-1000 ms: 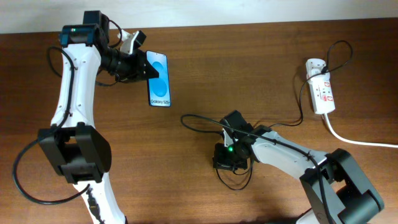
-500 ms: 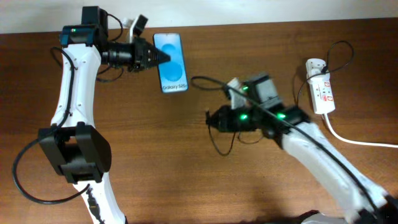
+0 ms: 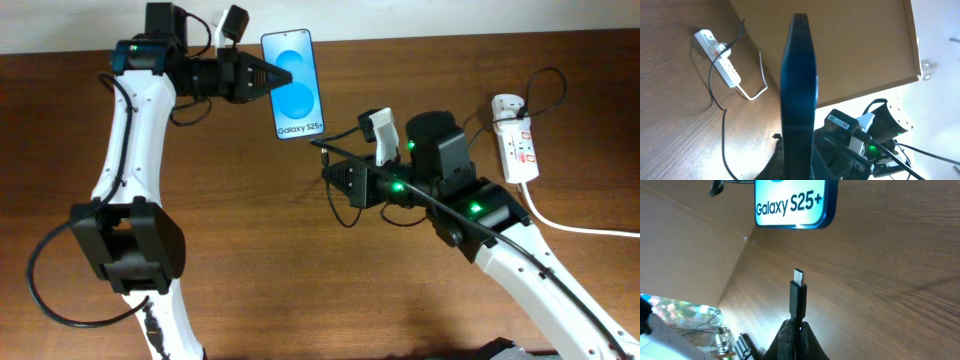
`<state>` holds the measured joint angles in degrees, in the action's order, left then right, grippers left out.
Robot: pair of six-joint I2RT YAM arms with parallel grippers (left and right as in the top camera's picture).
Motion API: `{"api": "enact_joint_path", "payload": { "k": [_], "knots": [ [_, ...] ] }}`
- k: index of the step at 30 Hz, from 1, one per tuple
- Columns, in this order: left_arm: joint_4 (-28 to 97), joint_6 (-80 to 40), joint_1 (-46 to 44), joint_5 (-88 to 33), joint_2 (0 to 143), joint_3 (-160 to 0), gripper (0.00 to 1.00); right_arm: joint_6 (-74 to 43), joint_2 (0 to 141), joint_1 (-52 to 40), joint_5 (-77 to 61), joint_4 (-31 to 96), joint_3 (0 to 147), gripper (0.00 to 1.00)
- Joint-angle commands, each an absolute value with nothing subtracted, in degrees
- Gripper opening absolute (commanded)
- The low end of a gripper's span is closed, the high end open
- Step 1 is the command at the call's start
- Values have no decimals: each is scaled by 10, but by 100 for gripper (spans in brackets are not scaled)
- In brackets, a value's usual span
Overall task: Plug charger to phone and switch on socket
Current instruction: 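Lift the plug up to the phone's bottom port with the right gripper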
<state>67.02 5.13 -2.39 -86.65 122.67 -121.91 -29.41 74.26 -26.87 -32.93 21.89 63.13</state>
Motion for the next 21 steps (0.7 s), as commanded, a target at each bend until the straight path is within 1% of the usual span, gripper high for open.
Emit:
{"api": "enact_joint_path", "payload": {
  "k": [1,21],
  "knots": [
    [664,53,-40,-894,1215,-1223,0,-290,744,-279,-297,217,640,4],
    [666,53,-57,-900,1215,-1223,0,-320,755,-278,-299,198,640,4]
  ]
}}
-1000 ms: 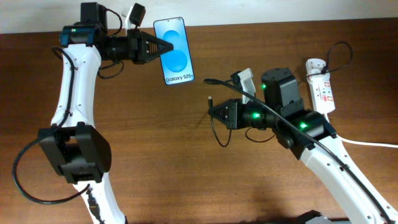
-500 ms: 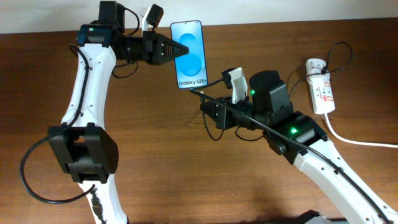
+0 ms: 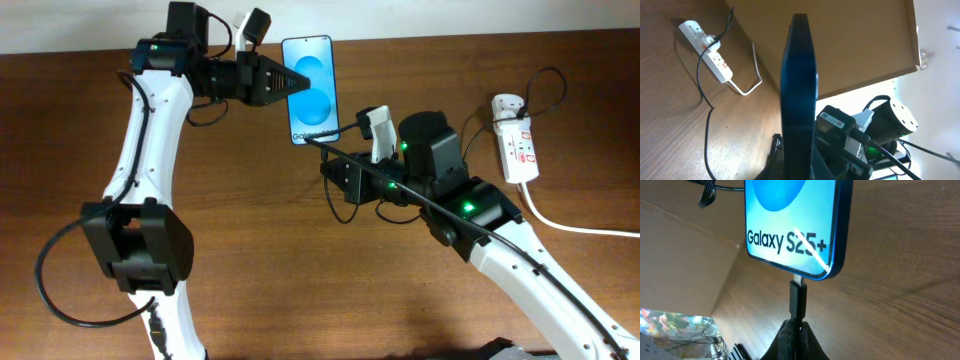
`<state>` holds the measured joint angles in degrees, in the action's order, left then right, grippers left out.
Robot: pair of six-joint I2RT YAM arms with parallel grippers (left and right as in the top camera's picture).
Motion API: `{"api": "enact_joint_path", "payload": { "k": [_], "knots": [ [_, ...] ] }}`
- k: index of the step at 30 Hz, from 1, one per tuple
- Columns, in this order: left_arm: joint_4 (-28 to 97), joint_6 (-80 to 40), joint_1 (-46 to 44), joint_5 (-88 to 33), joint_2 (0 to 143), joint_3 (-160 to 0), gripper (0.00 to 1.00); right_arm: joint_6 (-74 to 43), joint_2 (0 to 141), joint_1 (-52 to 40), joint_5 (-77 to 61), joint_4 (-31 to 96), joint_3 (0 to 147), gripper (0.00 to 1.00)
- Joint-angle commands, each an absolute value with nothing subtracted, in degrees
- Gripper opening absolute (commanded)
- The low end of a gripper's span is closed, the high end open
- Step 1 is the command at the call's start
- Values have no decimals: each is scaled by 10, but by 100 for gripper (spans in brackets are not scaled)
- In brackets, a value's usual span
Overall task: Plug charger to phone and switch on socket
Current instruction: 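Lift the plug up to the phone's bottom port with the right gripper, then push the USB-C plug up into the phone's port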
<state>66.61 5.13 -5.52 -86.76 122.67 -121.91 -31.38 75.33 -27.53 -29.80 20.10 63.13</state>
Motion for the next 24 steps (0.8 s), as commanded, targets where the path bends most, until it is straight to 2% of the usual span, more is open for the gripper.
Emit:
{"api": "enact_joint_path", "payload": {
  "k": [1,24],
  "knots": [
    [666,53,-57,-900,1215,-1223,0,-320,755,-278,-300,198,640,4],
    [660,53,-57,-902,1215,-1223,0,-323,758,-279,-329,194,640,4]
  ]
}}
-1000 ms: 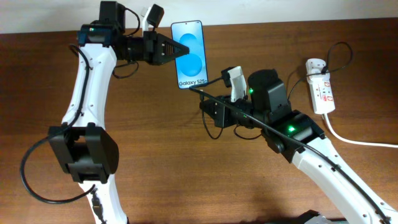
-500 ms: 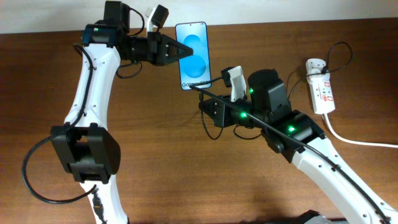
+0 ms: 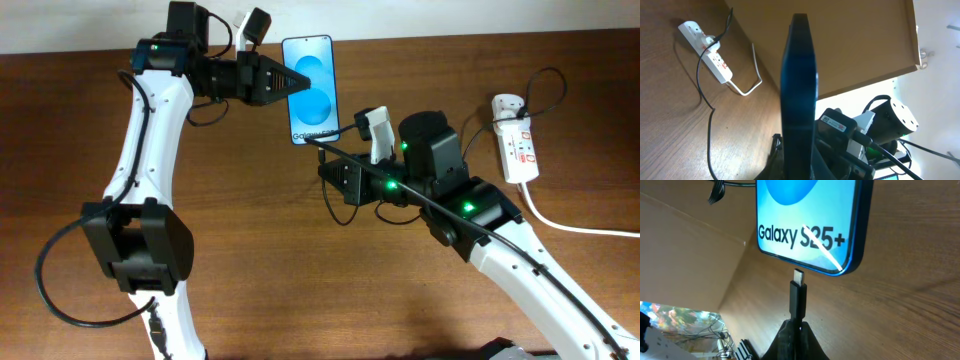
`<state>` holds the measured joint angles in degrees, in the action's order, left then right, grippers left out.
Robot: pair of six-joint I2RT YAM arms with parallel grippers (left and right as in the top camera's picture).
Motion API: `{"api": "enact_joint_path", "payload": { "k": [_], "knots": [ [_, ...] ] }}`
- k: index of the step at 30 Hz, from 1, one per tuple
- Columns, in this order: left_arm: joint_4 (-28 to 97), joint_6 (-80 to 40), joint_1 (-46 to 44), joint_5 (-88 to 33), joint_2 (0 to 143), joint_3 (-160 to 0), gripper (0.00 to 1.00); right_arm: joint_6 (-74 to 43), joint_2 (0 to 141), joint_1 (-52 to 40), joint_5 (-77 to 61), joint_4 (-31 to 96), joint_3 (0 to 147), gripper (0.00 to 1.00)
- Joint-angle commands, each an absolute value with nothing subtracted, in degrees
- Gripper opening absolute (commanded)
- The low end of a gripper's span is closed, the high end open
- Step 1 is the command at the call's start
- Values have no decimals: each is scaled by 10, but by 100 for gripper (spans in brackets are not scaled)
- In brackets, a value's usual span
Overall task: Plug charger to phone and switch on socket
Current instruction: 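Push the USB-C plug up into the phone's port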
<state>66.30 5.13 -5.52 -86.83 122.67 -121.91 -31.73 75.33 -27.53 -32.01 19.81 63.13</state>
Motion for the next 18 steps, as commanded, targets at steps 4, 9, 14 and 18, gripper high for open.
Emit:
{"api": "enact_joint_path", "payload": {
  "k": [4,9,14,18],
  "knots": [
    [660,52,-57,-902,1215,-1223,0,-335,769,-279,-329,190,640,4],
    [660,53,-56,-901,1215,-1223,0,-335,781,-279,-341,168,640,4],
    [634,53,-55,-898,1215,-1223,0,-335,780,-279,-356,169,640,4],
    [634,53,-55,-887,1215,-1223,0,-335,780,-275,-356,167,640,4]
  ]
}}
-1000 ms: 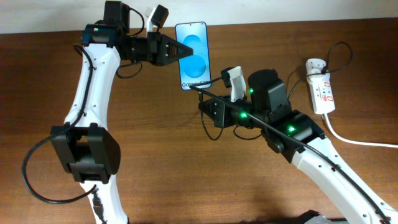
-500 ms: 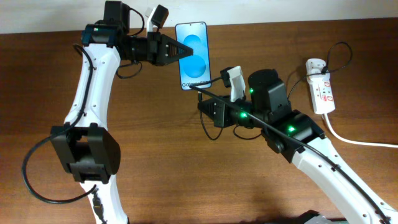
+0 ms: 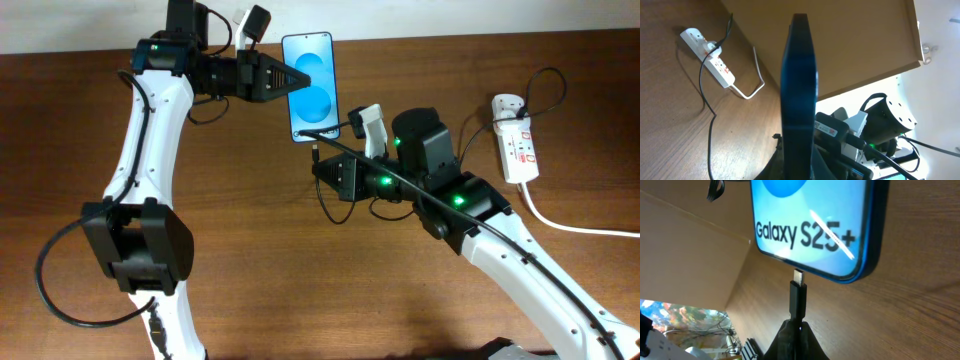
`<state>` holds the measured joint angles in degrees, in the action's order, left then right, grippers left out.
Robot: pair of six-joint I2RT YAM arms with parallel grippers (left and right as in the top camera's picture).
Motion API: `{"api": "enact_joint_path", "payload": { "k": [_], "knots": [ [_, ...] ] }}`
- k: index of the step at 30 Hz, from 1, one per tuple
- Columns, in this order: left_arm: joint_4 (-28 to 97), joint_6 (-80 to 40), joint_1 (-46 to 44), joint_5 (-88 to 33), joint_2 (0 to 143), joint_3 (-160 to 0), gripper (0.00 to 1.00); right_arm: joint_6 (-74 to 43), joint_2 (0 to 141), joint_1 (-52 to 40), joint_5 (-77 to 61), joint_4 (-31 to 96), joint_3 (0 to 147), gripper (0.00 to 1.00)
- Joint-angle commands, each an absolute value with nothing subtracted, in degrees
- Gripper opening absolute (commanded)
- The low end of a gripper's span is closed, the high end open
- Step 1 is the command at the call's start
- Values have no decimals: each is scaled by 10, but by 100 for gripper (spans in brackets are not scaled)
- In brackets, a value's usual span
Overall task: Plug charger to phone and switch on socket
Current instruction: 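Push the USB-C plug up into the phone's port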
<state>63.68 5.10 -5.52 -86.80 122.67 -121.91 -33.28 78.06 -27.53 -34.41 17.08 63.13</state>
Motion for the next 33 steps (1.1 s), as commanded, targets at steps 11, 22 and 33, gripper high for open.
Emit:
{"api": "enact_joint_path", "payload": {
  "k": [11,22,33],
  "knots": [
    [634,52,-55,-880,1215,-1223,0,-333,780,-269,-354,157,640,4],
    [634,26,-55,-902,1215,-1223,0,-320,781,-269,-344,156,640,4],
    [631,26,-51,-888,1215,-1223,0,-319,780,-269,-351,156,640,4]
  ]
}}
